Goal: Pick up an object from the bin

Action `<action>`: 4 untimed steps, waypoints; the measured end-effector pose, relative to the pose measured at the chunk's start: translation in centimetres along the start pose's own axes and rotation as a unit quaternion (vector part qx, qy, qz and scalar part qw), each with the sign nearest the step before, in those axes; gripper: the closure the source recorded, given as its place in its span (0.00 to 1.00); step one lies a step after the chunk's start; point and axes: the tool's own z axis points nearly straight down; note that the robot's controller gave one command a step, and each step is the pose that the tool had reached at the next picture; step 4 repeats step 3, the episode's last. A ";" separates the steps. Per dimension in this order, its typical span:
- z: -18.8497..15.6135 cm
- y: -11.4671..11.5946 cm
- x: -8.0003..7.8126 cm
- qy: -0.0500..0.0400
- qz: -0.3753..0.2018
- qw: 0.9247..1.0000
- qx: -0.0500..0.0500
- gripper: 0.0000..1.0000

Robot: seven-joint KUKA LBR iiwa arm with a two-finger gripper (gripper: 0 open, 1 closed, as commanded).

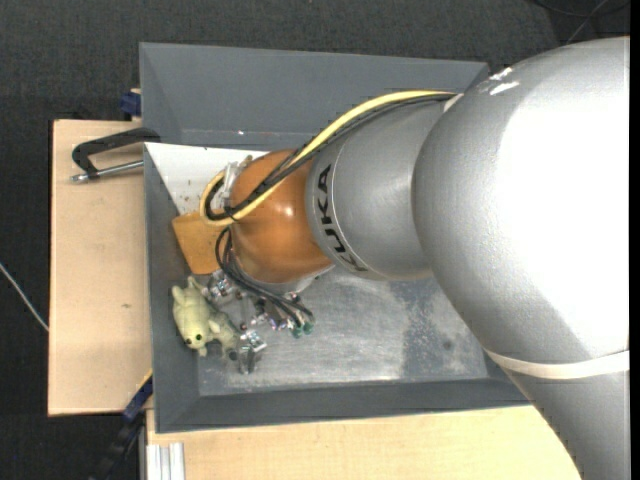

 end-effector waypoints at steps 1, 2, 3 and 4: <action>0.6 -3.2 0.8 -0.001 -0.164 0.987 -0.001 0.00; 0.6 -3.3 0.9 0.001 -0.164 0.987 0.000 1.00; -17.3 -1.6 1.4 -0.005 -0.267 0.964 0.000 1.00; -17.3 -1.6 1.4 -0.005 -0.267 0.964 0.000 1.00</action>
Offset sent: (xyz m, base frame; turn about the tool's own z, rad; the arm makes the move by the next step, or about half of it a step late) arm 0.0040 -0.0335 -0.0078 -0.3303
